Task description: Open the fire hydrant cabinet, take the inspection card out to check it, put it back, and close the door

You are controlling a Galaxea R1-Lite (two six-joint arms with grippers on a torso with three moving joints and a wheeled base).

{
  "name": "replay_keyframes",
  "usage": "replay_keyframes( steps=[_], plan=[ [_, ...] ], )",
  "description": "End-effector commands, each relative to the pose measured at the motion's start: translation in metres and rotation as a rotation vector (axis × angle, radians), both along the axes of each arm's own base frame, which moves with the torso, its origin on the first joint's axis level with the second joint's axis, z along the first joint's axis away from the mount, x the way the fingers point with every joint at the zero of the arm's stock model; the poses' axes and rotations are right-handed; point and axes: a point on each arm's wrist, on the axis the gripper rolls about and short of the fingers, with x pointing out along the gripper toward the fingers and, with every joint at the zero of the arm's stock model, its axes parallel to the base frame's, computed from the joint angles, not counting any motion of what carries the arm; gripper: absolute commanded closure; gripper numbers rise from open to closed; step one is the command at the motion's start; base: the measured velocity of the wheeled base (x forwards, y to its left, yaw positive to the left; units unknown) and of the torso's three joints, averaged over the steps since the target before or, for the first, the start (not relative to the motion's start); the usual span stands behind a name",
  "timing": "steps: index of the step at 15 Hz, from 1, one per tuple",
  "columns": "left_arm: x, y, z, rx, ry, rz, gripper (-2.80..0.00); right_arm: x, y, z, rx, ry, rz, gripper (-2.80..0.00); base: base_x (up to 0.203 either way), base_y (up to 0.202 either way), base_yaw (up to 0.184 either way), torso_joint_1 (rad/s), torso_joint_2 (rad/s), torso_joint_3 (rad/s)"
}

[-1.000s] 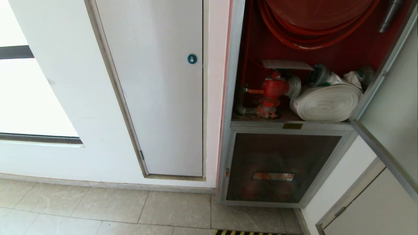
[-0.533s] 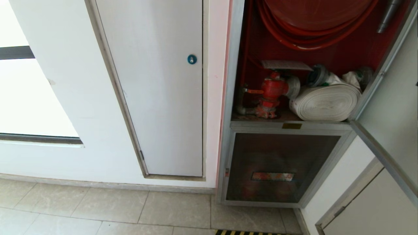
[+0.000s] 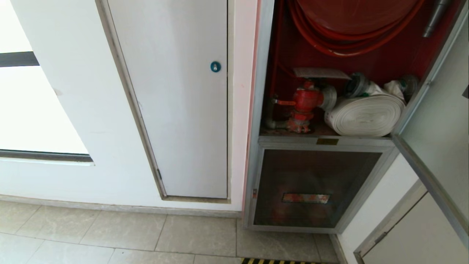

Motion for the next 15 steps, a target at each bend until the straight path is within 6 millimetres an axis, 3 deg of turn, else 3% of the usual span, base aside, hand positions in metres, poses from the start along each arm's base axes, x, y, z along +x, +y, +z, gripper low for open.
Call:
replay_keyframes(
  steps=[1,15],
  plan=[
    [0.002,0.000,-0.005,0.001,0.020,0.001,0.00,-0.003,0.008,-0.001,-0.015,-0.011,0.037,0.00,0.000,0.000,0.000,0.000,0.00,0.000],
    [0.002,0.000,-0.005,0.000,0.020,0.001,0.00,-0.018,0.044,-0.022,0.002,0.002,0.338,0.00,0.000,0.000,0.000,0.000,0.00,0.000]
  ],
)
